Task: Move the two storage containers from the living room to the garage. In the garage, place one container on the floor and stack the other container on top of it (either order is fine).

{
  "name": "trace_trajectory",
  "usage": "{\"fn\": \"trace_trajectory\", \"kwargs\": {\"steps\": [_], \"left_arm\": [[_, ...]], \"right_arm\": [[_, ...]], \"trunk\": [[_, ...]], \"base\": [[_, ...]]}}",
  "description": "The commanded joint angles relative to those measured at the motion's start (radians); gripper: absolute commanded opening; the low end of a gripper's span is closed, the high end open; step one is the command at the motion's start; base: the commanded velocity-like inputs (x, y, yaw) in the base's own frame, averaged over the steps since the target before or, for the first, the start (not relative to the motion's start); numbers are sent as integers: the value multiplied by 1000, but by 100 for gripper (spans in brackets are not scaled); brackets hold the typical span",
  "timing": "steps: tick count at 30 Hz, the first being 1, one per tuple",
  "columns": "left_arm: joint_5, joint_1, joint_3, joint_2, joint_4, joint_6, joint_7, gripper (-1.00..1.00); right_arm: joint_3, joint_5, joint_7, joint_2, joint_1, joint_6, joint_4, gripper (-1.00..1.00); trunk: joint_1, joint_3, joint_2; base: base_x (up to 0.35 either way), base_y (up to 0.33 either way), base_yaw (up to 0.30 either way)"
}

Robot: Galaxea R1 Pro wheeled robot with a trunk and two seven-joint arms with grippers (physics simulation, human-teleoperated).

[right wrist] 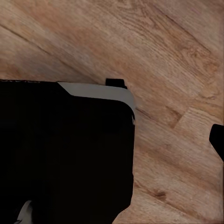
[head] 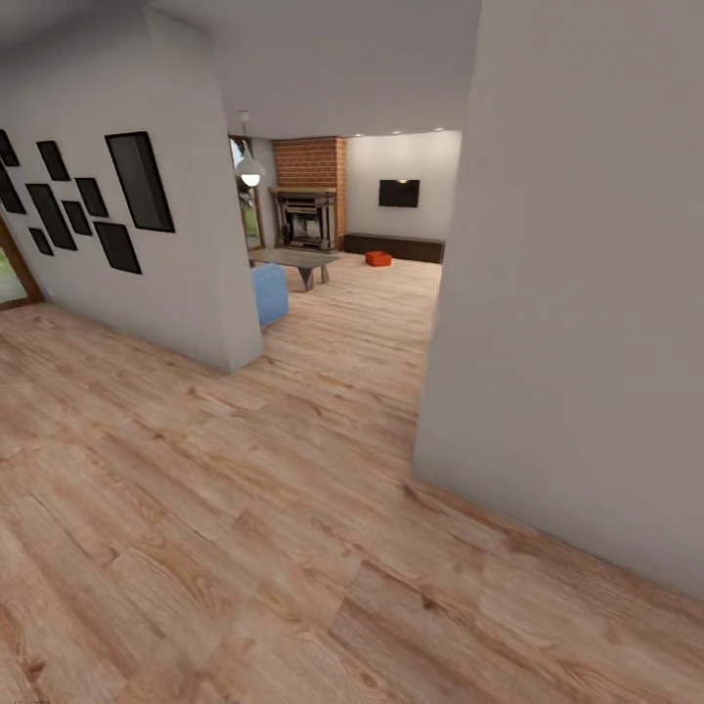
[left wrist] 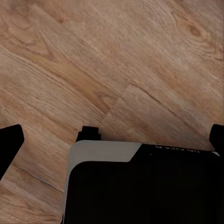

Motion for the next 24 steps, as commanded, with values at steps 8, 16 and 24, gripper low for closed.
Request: {"fn": "trace_trajectory", "kwargs": {"steps": [8, 16, 24], "left_arm": [[9, -1, 0, 0, 0, 3, -4, 100], [9, -1, 0, 0, 0, 3, -4, 100], [9, -2, 0, 0, 0, 2, -4, 100]], "right_arm": [[8, -8, 0, 1, -1, -4, 3, 100], [8, -8, 0, 0, -1, -4, 3, 100], [8, -8, 1, 0, -1, -4, 3, 100]], "trunk": [[1, -2, -1], [1, -2, -1], [1, -2, -1]], "base": [[321, 0, 204], [321, 0, 11], [321, 0, 0]]}}
